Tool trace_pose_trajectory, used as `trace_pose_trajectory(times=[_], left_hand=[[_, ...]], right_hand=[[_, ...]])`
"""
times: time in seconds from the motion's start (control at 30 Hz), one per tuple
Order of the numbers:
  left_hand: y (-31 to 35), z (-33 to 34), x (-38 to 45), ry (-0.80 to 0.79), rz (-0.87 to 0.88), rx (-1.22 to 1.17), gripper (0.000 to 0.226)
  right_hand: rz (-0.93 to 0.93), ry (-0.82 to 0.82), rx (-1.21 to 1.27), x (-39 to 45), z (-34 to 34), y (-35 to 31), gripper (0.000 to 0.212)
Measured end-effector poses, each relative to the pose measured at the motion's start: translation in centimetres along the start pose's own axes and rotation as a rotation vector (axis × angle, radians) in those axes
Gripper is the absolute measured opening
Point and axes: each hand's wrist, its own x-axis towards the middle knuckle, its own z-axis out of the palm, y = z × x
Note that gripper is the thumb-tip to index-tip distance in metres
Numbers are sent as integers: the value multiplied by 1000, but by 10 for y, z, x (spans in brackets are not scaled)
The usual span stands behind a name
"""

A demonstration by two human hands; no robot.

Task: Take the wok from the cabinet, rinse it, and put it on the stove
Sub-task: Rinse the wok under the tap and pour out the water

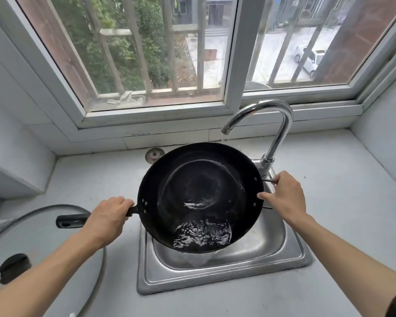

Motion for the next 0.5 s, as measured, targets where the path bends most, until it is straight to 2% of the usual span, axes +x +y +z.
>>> trace_pose_trajectory(times=[0.23, 0.5], left_hand=[[10, -3, -6, 116, 46, 86, 31], [17, 6, -9, 207, 53, 41, 26]], right_hand=[[-128, 34, -131, -8, -6, 14, 54], [-208, 88, -167, -10, -12, 22, 50]])
